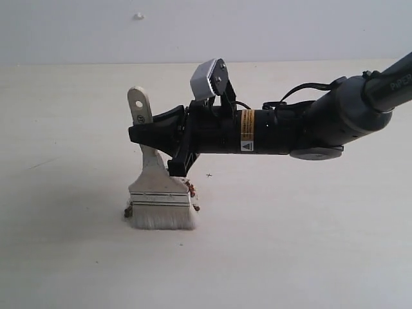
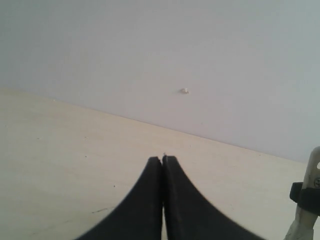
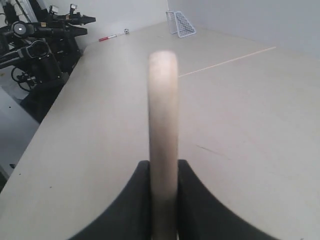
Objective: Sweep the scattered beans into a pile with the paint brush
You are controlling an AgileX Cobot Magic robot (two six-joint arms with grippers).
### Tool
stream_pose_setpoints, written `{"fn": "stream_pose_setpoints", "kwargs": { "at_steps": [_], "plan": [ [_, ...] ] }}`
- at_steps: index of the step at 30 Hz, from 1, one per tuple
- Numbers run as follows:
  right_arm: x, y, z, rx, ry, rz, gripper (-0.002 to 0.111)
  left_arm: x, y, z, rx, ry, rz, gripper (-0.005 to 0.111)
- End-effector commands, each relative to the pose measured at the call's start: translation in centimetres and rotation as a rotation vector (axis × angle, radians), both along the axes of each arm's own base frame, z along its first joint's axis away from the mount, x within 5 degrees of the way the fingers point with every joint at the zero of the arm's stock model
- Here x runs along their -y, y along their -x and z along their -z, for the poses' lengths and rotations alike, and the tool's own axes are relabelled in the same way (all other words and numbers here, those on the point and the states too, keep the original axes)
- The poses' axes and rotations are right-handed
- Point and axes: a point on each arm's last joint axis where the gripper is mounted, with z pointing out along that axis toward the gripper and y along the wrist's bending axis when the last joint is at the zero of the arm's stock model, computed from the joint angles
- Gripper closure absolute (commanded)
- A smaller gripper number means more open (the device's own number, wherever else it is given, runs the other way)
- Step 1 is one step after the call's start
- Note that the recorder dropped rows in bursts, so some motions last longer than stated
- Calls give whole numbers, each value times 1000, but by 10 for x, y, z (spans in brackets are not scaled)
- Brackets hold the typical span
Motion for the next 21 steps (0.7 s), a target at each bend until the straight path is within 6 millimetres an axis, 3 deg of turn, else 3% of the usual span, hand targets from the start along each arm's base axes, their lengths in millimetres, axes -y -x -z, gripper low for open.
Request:
{"fn": "stream_pose_setpoints", "kwargs": {
  "at_steps": [1,7,12,14,17,21],
  "plan": [
    [0,1,-1,-22,6,-46,108,0,1,0,8,5,4,107],
    [0,13,-22,-17,16,-162,108,0,1,0,8,5,4,107],
    [5,23,-73,112,-10,-184,108,0,1,0,8,5,4,107],
    [9,22,-87,170,49,-114,108,0,1,0,8,5,4,107],
    [21,6,-92,178,262,131,108,0,1,0,8,5,4,107],
    [44,-12,-91,-36,390,498,108,0,1,0,8,5,4,107]
  ]
}}
